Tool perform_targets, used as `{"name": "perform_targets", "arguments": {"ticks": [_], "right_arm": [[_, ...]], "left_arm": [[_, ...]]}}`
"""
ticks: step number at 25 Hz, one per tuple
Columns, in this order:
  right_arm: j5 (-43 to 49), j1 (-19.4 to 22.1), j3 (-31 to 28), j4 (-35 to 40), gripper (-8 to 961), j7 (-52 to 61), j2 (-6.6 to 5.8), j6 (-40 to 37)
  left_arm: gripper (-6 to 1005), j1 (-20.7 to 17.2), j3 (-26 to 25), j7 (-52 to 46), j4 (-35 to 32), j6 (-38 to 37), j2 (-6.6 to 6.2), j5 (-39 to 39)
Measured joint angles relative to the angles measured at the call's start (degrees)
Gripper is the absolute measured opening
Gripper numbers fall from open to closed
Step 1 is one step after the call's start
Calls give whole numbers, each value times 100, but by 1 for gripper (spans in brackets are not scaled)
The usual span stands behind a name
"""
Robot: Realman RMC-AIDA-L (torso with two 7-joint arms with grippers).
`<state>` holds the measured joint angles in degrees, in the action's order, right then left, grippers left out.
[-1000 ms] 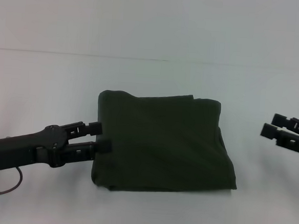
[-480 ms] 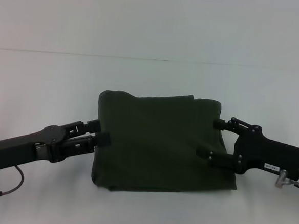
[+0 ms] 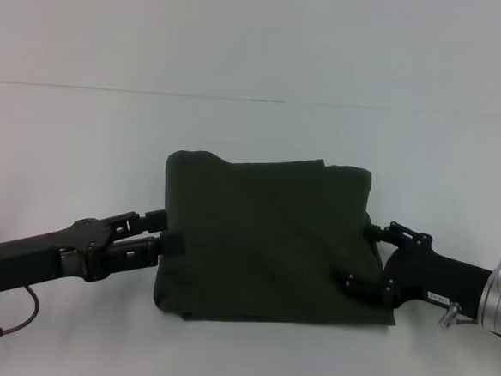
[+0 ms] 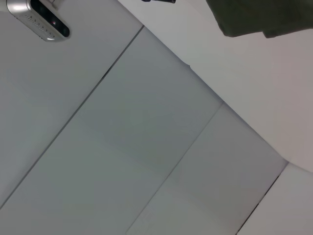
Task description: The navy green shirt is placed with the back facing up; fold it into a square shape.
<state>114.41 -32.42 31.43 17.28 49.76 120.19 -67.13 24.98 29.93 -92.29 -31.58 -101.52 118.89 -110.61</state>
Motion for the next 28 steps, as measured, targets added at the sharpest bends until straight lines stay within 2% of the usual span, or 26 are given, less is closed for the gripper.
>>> {"name": "perform_targets", "arguments": {"ticks": [10,16,18,22,28], "right_arm": [[-49,97,-86,-15,917,-46,1,126],[-433,367,-181,301,917,-36,-42,-907],[-490,485,-181,473,917,64,-42,-1348],[-455,722,-127,610,917,203,-48,-2080],[-431,1122,52,549,917,20,-30,-2342]], "left_arm": [[859,13,17,30,-7,122,-7,-193],[859,1,250,361,-38,95,-50,-216],[859,-44,542,841,-63,144,-99,-220],[860,-205,599,1370,-138,290,-132,-225],[859,-399,582,1894,-116,826,-76,-225]]}}
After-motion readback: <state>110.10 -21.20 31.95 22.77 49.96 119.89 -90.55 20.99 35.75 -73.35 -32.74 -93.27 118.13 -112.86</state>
